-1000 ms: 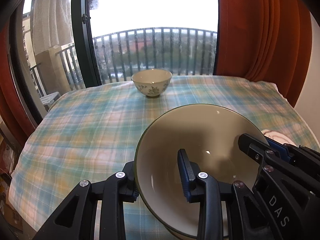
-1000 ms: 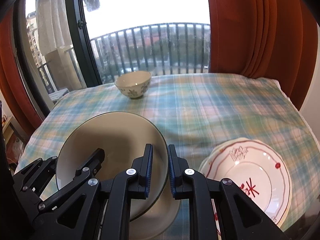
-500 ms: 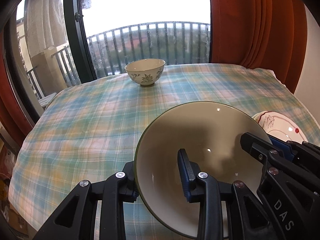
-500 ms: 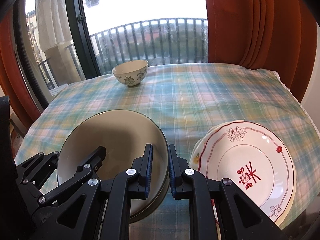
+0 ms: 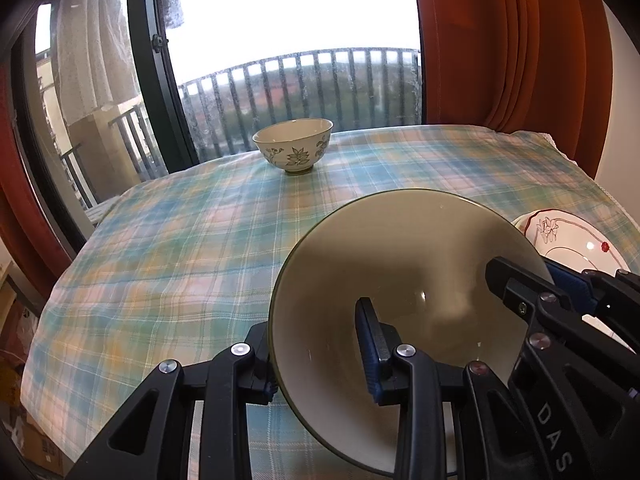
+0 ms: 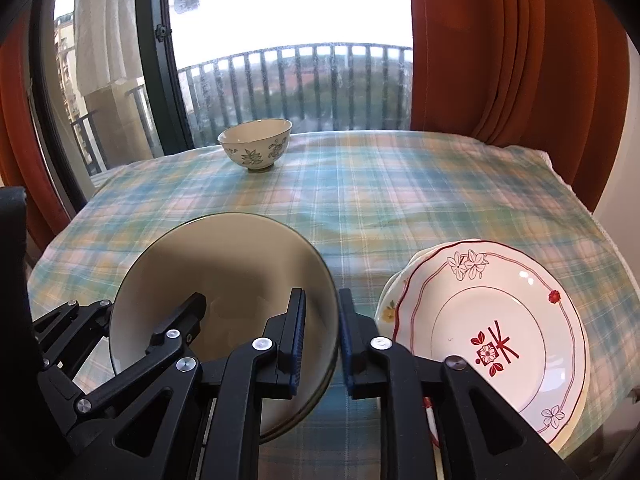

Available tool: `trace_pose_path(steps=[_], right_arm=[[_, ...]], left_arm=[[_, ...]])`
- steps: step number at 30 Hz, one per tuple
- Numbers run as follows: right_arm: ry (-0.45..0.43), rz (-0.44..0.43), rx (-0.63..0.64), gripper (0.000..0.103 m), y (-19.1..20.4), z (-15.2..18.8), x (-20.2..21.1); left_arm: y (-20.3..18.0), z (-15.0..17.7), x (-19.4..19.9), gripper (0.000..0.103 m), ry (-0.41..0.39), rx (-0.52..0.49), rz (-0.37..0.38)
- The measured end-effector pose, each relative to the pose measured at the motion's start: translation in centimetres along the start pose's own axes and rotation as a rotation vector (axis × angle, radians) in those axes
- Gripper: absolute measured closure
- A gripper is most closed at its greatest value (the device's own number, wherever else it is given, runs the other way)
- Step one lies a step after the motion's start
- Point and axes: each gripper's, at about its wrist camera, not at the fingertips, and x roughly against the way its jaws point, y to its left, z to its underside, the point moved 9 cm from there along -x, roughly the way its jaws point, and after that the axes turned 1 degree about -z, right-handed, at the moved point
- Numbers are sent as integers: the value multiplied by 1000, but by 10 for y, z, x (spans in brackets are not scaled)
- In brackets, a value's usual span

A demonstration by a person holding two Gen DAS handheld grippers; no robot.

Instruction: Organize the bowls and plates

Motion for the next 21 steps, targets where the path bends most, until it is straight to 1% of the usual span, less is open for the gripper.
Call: trace_pose_path(steps=[3, 7, 9, 10, 11, 12, 13, 14, 15, 16, 18, 21], right_arm=[[15, 2, -12, 81, -2, 4, -4], [10, -5, -23, 79, -2, 3, -4], [16, -30, -26, 68, 0, 2, -5], [20, -44, -27, 64, 1, 2, -5], [19, -47, -27, 50, 2, 0, -5], [13, -44, -31, 36, 2, -2, -4], [0, -45, -36, 31, 2, -4, -3], [-12, -49, -35, 27, 3, -7, -1], [-16, -53, -33, 26, 4, -9, 0], [-25, -55, -30, 26, 5, -12, 2], [-41, -56, -30, 24, 6, -16, 5], [-65, -60, -31, 24, 8, -23, 9]], left_arm=[[0, 2, -1, 71, 7, 8, 6], [-1, 2, -1, 63, 7, 15, 32], [-2, 2, -1, 60, 15, 14, 49], [-2, 2, -1, 57, 23, 17, 65], [-2, 1, -1, 56, 32, 23, 87], [-3, 0, 0, 50, 32, 25, 96], [-1, -3, 2, 44, 19, 24, 94], [-1, -6, 5, 40, 1, 19, 86], [1, -9, 7, 34, -11, 14, 77], [2, -12, 8, 31, -14, 14, 79], [4, -17, 11, 30, -30, 14, 83], [9, -22, 15, 28, -53, 16, 68]])
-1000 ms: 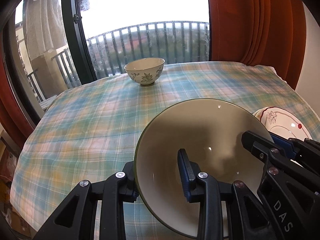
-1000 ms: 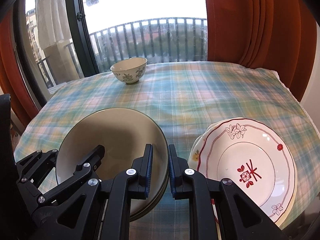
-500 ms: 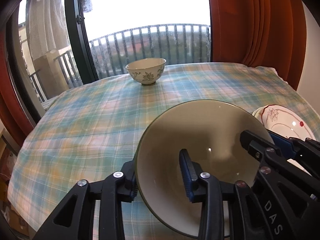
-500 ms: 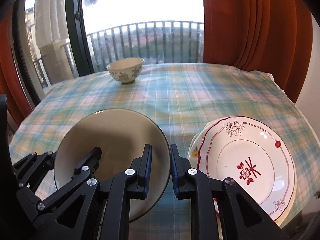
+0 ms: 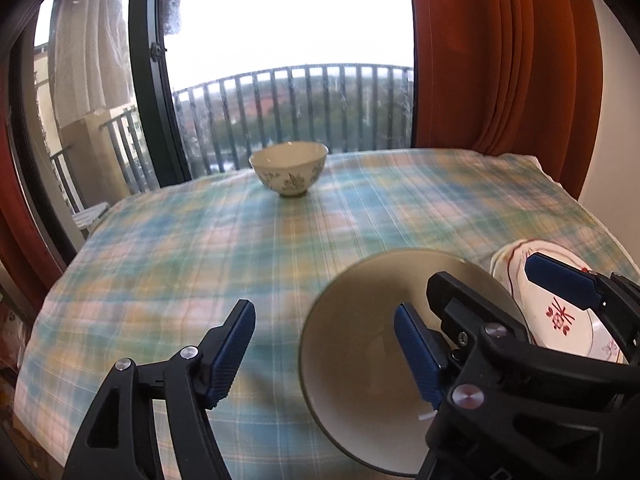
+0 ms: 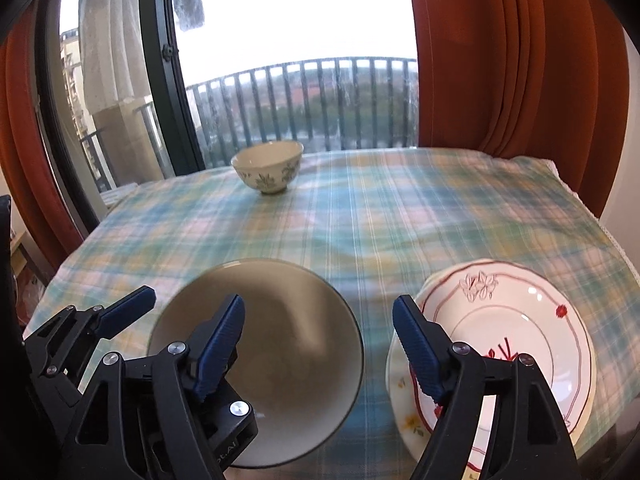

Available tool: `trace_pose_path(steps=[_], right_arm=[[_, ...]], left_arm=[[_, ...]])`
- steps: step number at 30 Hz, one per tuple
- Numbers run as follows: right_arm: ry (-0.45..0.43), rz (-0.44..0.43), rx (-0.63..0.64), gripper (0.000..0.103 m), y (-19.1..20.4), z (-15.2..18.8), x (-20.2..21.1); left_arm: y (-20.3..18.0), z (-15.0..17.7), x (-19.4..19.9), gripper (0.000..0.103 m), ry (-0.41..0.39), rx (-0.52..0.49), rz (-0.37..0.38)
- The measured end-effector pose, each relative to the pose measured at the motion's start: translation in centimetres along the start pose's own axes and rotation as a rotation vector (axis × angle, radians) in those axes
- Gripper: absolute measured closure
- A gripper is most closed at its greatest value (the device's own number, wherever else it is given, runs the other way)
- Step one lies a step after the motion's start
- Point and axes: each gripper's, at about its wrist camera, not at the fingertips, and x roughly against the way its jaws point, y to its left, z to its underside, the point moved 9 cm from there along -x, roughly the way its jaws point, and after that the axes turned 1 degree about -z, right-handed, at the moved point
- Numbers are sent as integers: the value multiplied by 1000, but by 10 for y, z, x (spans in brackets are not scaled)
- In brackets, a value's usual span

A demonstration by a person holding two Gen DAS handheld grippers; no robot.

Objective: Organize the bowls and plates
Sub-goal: 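Open the right gripper and withdraw it from the bowls, then move the right gripper to the small floral bowl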

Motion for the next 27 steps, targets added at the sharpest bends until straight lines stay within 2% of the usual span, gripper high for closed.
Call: trace_pose_path(steps=[12, 27], right_arm=[[-2, -5, 32, 23, 14, -27, -14], [-34, 12, 41, 23, 21, -106, -45]], left_arm=[[18, -23, -14, 28, -1, 18, 1], [40, -100, -41, 28, -41, 56, 0]])
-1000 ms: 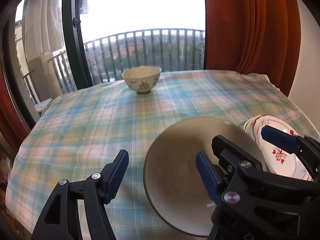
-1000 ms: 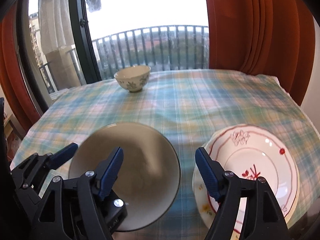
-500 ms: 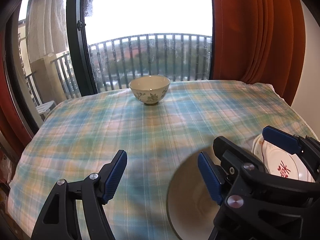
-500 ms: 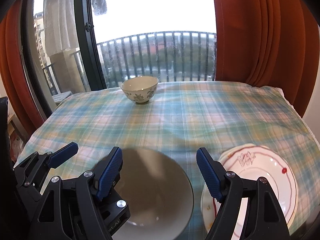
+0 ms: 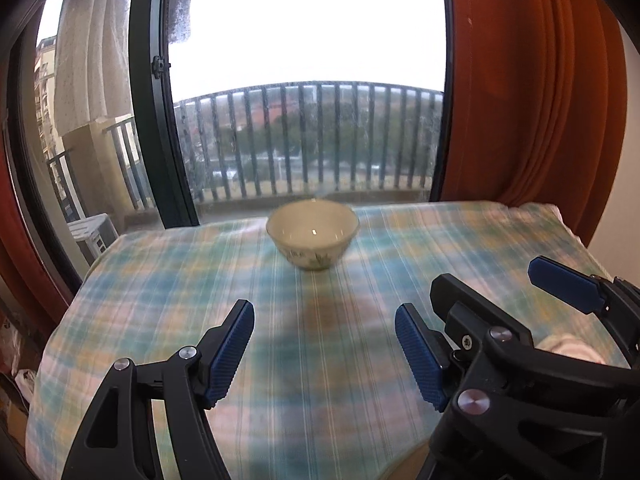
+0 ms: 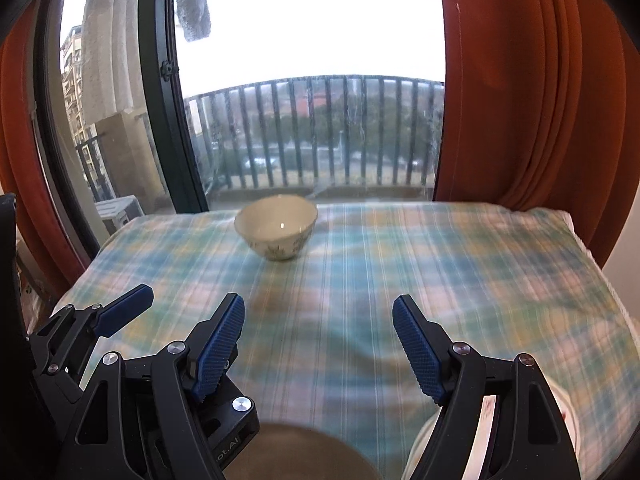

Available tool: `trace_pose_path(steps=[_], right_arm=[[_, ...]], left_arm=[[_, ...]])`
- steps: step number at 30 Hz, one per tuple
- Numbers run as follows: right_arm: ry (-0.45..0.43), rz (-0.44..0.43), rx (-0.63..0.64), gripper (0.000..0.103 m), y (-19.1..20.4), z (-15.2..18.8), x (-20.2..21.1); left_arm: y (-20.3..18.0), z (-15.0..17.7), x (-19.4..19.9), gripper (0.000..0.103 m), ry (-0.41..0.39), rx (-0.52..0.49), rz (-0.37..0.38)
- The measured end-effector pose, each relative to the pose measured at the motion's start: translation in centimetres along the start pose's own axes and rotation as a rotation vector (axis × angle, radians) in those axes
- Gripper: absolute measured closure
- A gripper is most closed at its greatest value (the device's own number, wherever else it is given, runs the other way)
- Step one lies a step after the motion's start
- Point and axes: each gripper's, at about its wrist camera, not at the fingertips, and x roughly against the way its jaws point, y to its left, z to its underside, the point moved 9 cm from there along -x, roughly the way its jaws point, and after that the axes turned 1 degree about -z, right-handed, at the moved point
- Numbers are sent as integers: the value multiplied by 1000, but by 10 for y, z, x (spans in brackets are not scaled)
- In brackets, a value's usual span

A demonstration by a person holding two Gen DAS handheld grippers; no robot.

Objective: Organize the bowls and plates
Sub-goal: 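Move the right gripper to the small floral bowl, then grasp the rim of the small floral bowl with the right gripper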

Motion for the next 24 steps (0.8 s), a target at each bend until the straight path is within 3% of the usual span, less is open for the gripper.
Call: trace_pose_path(steps=[8, 24], right_arm=[[-14, -19, -23, 23, 4, -45, -28], [16, 21, -48, 23, 5, -90, -122]], left_arm=[[13, -43, -24, 28, -12, 21, -12], [42, -79, -105, 37, 15, 54, -112]])
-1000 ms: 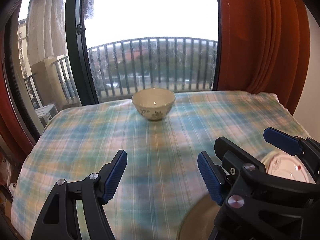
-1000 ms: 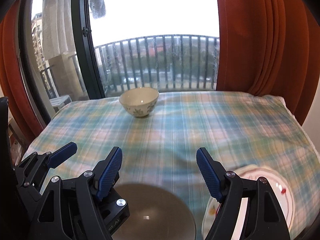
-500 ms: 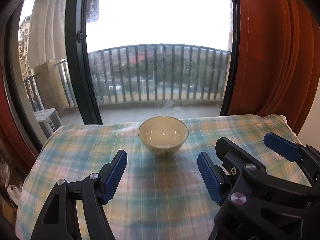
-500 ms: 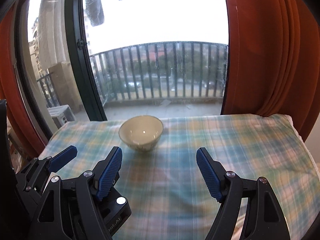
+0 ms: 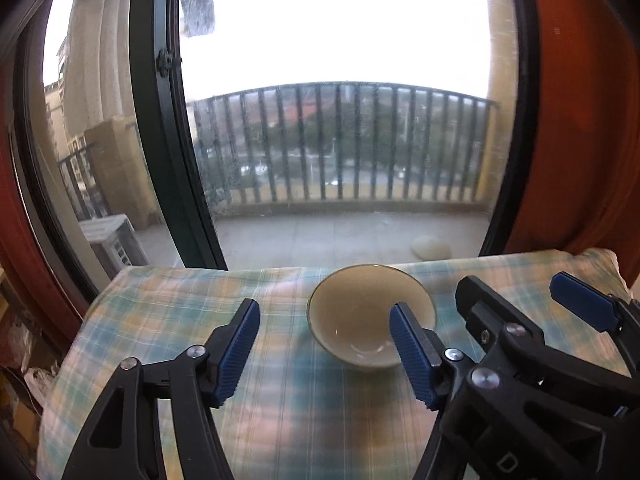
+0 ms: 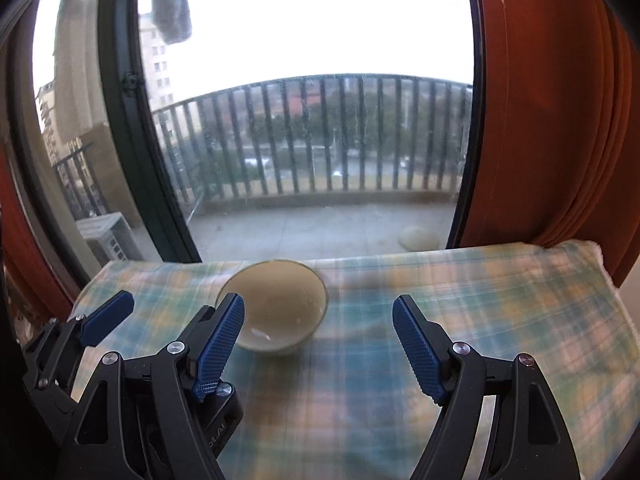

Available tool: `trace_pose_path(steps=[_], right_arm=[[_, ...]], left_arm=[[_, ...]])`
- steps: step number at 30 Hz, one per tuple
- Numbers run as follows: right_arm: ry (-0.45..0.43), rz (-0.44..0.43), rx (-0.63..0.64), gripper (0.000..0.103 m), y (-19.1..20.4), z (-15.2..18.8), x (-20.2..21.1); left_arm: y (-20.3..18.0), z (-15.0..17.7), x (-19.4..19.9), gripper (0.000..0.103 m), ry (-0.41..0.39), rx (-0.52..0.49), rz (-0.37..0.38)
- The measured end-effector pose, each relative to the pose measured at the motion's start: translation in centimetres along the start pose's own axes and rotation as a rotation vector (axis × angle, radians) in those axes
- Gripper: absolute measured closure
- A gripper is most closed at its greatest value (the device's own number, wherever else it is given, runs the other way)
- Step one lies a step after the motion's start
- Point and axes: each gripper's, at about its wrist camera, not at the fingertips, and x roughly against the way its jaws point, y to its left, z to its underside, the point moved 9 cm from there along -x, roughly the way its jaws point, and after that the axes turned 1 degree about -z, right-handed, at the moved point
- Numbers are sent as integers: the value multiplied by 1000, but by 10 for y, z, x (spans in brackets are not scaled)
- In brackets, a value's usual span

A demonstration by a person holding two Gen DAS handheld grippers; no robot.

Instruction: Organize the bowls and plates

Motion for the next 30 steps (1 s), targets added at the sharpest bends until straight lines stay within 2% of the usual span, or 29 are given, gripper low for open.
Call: trace_pose_path(steps=[7, 14, 18, 21, 28, 30], right_arm=[[45, 6, -17, 24, -2, -10, -53], [112, 9, 1, 27, -2, 10, -94], [149, 18, 27, 35, -2, 20, -112], [174, 18, 14, 36, -2, 28, -116], [210, 22, 15, 51, -3, 38, -127], [212, 13, 13, 59, 0, 38, -127]], left_arm=[[0, -4, -47, 41, 48, 2, -1], [5, 15, -86, 42, 120, 33, 10], [0, 25, -98, 44, 136, 11, 0], [-2, 31, -106, 45, 150, 8, 2], [-3, 38, -113, 63, 175, 22, -6], [-6, 38, -110, 67, 171, 18, -4]])
